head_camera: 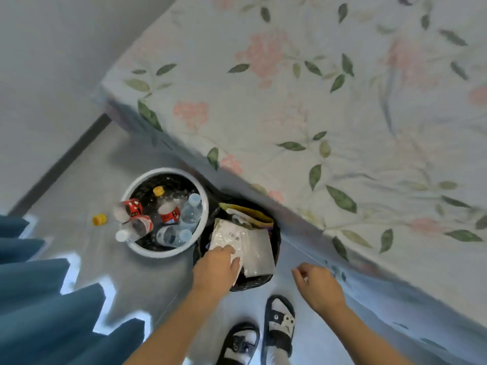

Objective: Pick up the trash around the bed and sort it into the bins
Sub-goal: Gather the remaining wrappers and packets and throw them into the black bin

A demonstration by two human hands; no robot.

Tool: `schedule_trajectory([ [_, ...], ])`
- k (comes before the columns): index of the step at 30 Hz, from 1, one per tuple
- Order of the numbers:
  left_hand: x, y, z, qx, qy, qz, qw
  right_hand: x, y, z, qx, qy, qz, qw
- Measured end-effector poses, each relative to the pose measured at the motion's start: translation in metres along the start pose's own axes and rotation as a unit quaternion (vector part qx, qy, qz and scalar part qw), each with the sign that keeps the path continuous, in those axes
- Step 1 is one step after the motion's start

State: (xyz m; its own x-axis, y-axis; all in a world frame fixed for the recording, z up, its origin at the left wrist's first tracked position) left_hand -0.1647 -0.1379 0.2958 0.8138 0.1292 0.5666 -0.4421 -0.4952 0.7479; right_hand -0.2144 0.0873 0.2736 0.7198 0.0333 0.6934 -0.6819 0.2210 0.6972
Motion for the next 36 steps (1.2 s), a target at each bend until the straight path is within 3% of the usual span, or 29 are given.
schedule_trajectory([
  [3, 0.02, 0.029, -0.061, -0.134, -0.119, 0.035, 0.983, 0.049, 0.042, -0.039, 0.077, 0.014, -0.036, 0.996],
  [7, 0.046, 0.045, -0.162, -0.258, -0.276, 0.052, 0.924, 0.11, 0.084, -0.112, 0.091, -0.04, -0.085, 0.991],
  [12, 0.087, 0.021, -0.311, -0.322, -0.416, 0.085, 0.846, 0.176, 0.105, -0.236, -0.016, -0.147, -0.142, 0.979],
  [16, 0.13, -0.05, -0.421, -0.389, -0.496, 0.123, 0.767, 0.238, 0.098, -0.356, -0.073, -0.247, -0.193, 0.947],
  [23, 0.257, -0.209, -0.579, -0.436, -0.595, 0.172, 0.653, 0.374, 0.037, -0.546, -0.156, -0.405, -0.229, 0.871],
  [28, 0.342, -0.294, -0.648, -0.412, -0.65, 0.198, 0.607, 0.466, -0.028, -0.633, -0.243, -0.493, -0.222, 0.805],
  [33, 0.399, -0.368, -0.691, -0.389, -0.692, 0.215, 0.569, 0.533, -0.111, -0.688, -0.341, -0.602, -0.214, 0.69],
  [36, 0.429, -0.418, -0.708, -0.441, -0.719, 0.225, 0.488, 0.558, -0.155, -0.71, -0.381, -0.664, -0.189, 0.615],
])
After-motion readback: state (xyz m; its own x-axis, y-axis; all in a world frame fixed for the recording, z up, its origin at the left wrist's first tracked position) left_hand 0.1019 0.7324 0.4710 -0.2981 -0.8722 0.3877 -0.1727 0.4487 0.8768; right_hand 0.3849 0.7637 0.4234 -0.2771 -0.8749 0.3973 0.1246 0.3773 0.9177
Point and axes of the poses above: each hand's wrist, its own x-axis away from the middle knuckle, its own y-axis out of the back of the hand, z = x × y, the point moved 1 cm from there along -x, towards the middle knuckle, and after that the axes turned 9 degrees about -y, right-handed, at the moved point
